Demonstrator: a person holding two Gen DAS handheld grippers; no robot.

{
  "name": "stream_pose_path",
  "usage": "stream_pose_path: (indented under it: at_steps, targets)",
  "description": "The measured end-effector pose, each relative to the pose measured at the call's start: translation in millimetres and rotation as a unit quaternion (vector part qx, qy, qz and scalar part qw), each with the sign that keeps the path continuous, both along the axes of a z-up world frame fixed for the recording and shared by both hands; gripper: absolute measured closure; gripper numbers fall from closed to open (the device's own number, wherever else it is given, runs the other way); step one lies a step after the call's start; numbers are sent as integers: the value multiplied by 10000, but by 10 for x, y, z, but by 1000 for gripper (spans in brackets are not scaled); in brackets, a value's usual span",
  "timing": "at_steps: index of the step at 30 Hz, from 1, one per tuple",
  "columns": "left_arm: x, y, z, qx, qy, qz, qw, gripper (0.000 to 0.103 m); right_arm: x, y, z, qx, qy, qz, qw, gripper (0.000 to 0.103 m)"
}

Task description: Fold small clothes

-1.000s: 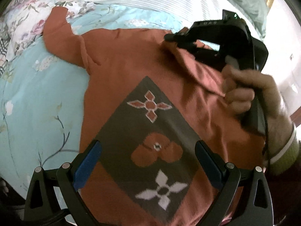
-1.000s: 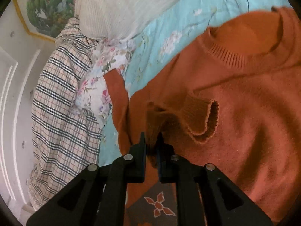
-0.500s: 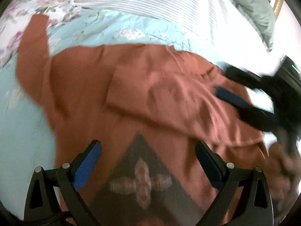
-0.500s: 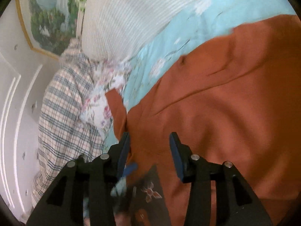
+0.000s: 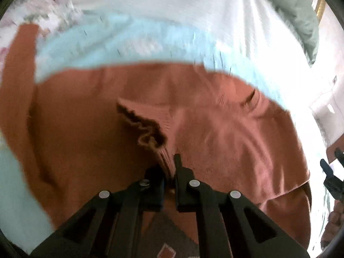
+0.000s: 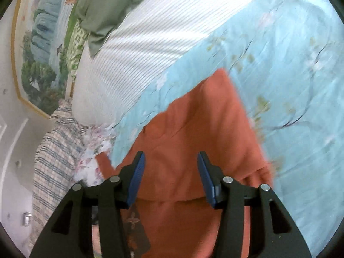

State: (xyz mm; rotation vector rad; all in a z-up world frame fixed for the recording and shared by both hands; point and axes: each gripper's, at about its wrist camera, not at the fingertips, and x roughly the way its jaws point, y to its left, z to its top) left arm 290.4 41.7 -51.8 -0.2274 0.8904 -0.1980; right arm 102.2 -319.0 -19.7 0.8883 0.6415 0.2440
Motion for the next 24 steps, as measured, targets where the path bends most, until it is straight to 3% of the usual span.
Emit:
stream_pose_path:
  at_steps: [3, 5, 11, 15, 16, 17, 24]
  targets:
    - [-86, 149, 171, 235, -403, 228, 9987, 98, 35, -151, 33, -474, 101, -193, 9986, 51]
    - [-36, 188, 99, 395, -262, 222, 9986, 98, 123, -244, -31, -575, 224, -225, 9978, 51]
    - [-15, 326, -34, 170, -21, 403, 9990, 98, 582, -228, -287, -1079, 703, 117, 9916, 51]
    - [-15, 198, -79, 488, 12, 234, 9985, 98, 918, -56, -467, -1531, 977, 536, 9819, 52]
    - [-31, 190, -87, 513, 13, 218, 9984, 98, 983, -23, -534, -1561, 1055, 659, 9799, 58]
    - [-36, 182, -93, 523, 16, 201, 9984, 98, 1015, -12, -585, -1541, 1102, 746, 9790, 87]
    - [-46, 20, 15, 509, -86, -120, 9986, 98, 894, -303, -378, -1640, 839, 518, 9815, 93]
